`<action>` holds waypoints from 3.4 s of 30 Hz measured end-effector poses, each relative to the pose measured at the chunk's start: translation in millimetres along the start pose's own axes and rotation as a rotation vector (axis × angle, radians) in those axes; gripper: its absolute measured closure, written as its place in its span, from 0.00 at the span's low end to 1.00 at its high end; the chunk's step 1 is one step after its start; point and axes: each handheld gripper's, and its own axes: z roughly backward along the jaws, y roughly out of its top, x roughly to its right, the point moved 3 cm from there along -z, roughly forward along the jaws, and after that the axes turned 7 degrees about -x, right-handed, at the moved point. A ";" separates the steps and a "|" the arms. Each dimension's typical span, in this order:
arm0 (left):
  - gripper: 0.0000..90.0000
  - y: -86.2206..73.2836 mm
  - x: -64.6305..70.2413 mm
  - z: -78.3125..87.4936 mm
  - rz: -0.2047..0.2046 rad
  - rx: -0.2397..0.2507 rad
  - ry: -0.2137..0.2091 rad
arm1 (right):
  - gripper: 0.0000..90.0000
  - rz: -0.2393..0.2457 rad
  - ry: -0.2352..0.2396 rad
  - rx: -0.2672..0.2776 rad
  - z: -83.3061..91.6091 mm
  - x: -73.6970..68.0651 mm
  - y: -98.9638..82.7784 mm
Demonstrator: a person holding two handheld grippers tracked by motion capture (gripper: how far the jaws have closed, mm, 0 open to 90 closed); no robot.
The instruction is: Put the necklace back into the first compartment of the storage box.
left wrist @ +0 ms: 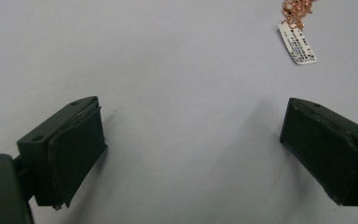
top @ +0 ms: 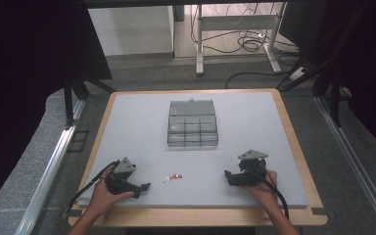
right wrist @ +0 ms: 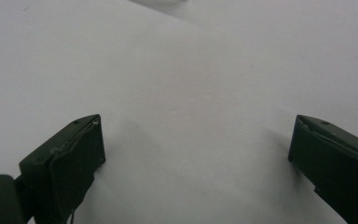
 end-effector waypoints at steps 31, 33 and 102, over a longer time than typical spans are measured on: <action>0.07 0.0 0.0 0.0 0.000 0.000 0.001 | 0.19 0.008 0.051 0.027 19.3 10.7 8.5; 0.07 0.0 0.0 0.0 0.000 0.000 0.001 | 0.19 0.028 0.055 0.023 22.4 9.7 10.3; 0.07 0.0 0.9 0.0 0.007 0.001 0.005 | 0.47 0.425 0.304 -0.151 9.5 -129.0 82.7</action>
